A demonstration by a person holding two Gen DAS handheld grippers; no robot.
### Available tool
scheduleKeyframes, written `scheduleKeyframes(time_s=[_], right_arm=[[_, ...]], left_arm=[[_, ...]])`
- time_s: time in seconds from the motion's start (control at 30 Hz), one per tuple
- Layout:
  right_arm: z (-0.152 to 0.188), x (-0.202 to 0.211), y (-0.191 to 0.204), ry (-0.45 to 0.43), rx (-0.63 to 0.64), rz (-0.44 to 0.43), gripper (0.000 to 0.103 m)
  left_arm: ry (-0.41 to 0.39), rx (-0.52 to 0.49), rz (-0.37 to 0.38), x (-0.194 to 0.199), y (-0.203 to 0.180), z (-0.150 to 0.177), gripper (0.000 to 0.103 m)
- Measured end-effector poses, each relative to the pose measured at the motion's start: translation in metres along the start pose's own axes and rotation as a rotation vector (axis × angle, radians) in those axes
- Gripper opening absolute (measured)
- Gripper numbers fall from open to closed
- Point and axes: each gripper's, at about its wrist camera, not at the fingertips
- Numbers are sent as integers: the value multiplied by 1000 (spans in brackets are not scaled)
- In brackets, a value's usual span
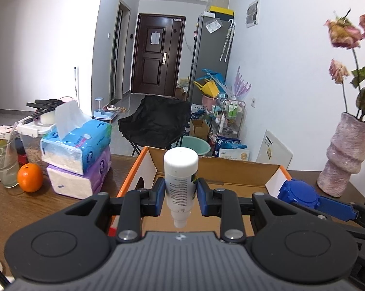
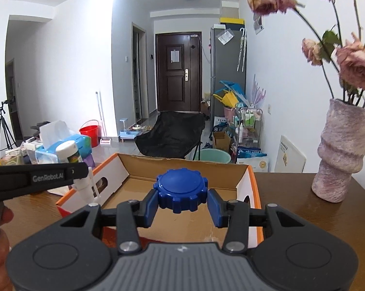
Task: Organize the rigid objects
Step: 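Open both tools to drop the blue cap and spray bottle into the box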
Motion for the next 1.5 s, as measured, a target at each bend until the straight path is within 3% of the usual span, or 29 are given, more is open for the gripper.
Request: scheduleKeyframes(time_s=[0.23,0.3,0.4,0.77,0.8,0.83,0.97,1.1,1.17,1.5], right_arm=[[8,-32,-12,30,-11,-19,43],[11,-39,-14,34,-13,-24,35],[15,-48,-15,56,-21,-17,34],[17,-55,-16,68,-21,-5,34],[17,-54,-17,68,-24,1,34],[16,-54,-17,67,-26,11,39],[14,-50,-21,53,-49,49,78],[13,-50,-25,57,-62,73,99],[13,-51,-26,68,-64,80,103],[8,-41,-24,73,-72,83,103]], left_arm=[[37,-12,-18,-38,-6,-1,29],[46,-18,-25,-47,-7,1,29],[63,-20,-24,-57,-6,3,29],[82,-56,-11,-62,-11,8,30],[81,-59,-12,-62,-12,9,35],[80,-61,-11,-61,-12,9,41],[62,-52,-24,-57,-9,6,79],[38,-49,-50,-52,-5,3,103],[30,-49,-59,-50,-3,2,103],[40,-40,-82,-43,4,-1,103]])
Point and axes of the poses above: each gripper's, at about its wrist camera, not at the fingertips, and x roughly against the way its jaws point, y to its left, z to its underside, and after that the axes turned 9 degrees about -z, right-handed
